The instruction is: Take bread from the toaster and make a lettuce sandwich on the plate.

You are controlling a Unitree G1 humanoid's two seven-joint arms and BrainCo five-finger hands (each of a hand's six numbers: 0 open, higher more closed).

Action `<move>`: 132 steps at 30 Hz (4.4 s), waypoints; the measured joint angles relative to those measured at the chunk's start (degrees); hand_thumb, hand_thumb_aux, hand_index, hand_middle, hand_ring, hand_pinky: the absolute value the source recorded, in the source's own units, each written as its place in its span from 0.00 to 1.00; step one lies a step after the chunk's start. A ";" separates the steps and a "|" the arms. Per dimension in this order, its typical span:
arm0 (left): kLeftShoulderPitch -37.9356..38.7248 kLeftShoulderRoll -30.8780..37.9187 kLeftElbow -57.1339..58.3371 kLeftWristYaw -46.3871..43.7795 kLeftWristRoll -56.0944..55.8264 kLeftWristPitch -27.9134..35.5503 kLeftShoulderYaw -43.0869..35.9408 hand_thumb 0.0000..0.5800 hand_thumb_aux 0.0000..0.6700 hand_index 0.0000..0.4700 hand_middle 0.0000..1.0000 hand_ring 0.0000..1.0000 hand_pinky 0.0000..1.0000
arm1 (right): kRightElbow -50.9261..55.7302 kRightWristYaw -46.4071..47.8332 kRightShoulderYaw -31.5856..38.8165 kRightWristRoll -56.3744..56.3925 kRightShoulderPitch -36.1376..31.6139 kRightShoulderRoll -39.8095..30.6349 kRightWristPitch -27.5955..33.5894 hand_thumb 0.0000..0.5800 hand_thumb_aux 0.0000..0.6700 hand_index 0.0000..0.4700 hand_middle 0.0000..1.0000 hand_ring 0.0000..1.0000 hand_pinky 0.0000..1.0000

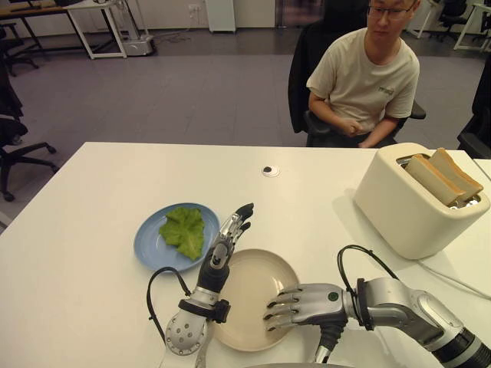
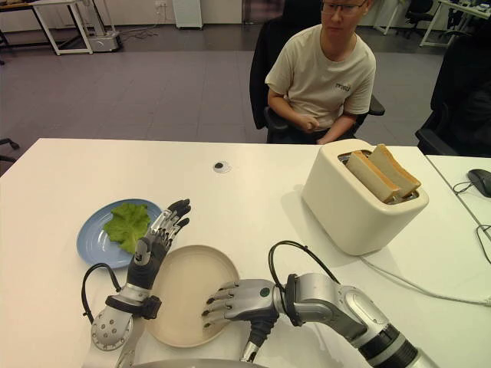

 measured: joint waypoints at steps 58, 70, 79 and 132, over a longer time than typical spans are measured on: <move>0.98 3.48 2.14 -1.30 -4.51 -4.93 16.94 0.00 0.00 0.00 0.00 0.00 0.00 | 36.79 -23.70 -47.96 25.70 -0.58 -10.28 31.08 0.81 0.57 0.57 0.00 0.00 0.00; 1.53 3.33 2.04 -2.23 -4.50 -4.94 16.97 0.00 0.00 0.00 0.00 0.00 0.00 | 42.45 -27.17 -42.77 24.41 -6.76 -10.44 29.71 0.85 0.62 0.62 0.00 0.00 0.00; 1.72 3.32 2.01 -2.53 -4.55 -4.96 17.16 0.00 0.00 0.00 0.00 0.00 0.00 | 47.98 -27.81 -42.53 24.89 -8.11 -10.61 26.89 0.00 0.00 0.00 0.00 0.00 0.00; 2.19 2.56 1.29 -2.40 -4.36 -5.76 16.75 0.00 0.00 0.00 0.00 0.00 0.00 | 19.96 -22.54 -48.68 36.21 -11.93 -8.51 44.06 1.00 1.00 1.00 0.00 0.00 0.00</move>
